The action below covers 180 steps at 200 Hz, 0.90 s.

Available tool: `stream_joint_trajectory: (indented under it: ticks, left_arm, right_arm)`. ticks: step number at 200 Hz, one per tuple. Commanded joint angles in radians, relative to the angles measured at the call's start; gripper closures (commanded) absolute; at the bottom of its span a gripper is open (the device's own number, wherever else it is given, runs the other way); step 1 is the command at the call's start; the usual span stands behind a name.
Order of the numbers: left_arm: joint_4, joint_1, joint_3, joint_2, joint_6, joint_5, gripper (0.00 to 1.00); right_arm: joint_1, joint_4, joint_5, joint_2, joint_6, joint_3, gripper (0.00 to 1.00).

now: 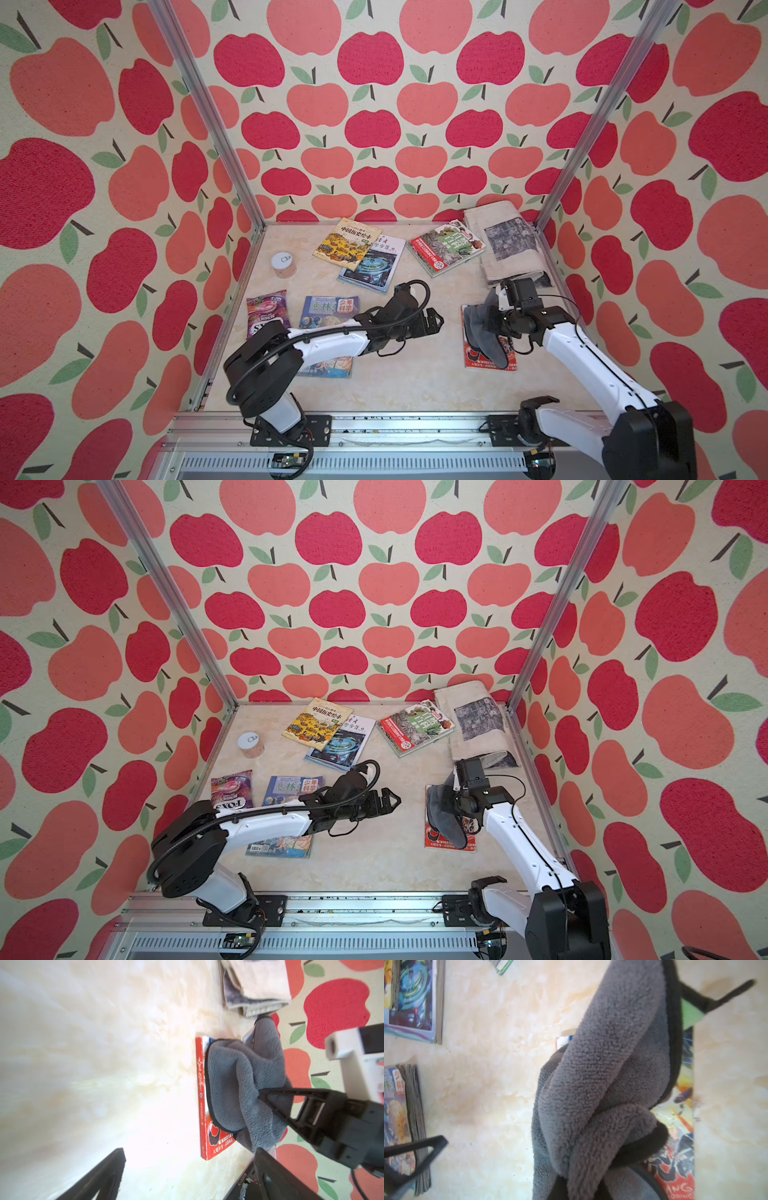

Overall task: Wipe the cover of the book
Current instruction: Move the book to the center of the board.

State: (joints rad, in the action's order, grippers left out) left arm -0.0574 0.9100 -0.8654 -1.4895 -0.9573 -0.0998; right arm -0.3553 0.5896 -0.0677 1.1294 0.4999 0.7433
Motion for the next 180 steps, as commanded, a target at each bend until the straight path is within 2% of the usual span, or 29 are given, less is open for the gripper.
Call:
stream_joint_trajectory:
  ticks: [1,20,40,55,67,97,128,158,180]
  left_arm:
    - [0.339,-0.076,0.083,0.177,0.091,0.221,0.01]
    - [0.442,-0.186,0.193,0.338,0.074,0.301,0.01]
    - [0.464,-0.306,0.300,0.503,0.086,0.354,0.01]
    - [0.455,-0.430,0.342,0.568,0.111,0.341,0.01]
    - [0.404,-0.526,0.356,0.584,0.157,0.279,0.01]
    - [0.353,-0.703,0.303,0.503,0.260,0.222,0.01]
    - [0.237,-0.891,0.301,0.391,0.314,0.085,0.01]
    - [0.120,-0.946,0.280,0.271,0.372,-0.012,0.01]
    - [0.151,-0.952,0.205,0.192,0.423,-0.034,0.01]
  right_arm:
    - [-0.113,-0.084,-0.019,0.045,0.024,0.045,1.00]
    - [-0.250,-0.143,0.011,0.101,0.052,0.092,1.00]
    - [-0.382,-0.189,0.038,0.200,0.067,0.173,1.00]
    - [-0.462,-0.207,0.043,0.293,0.067,0.247,1.00]
    - [-0.516,-0.207,0.047,0.374,0.066,0.309,1.00]
    - [-0.623,-0.215,0.064,0.495,0.080,0.417,1.00]
    - [-0.666,-0.261,0.049,0.534,0.123,0.435,1.00]
    - [-0.708,-0.286,0.045,0.598,0.144,0.466,1.00]
    - [-0.718,-0.296,0.033,0.634,0.156,0.484,1.00]
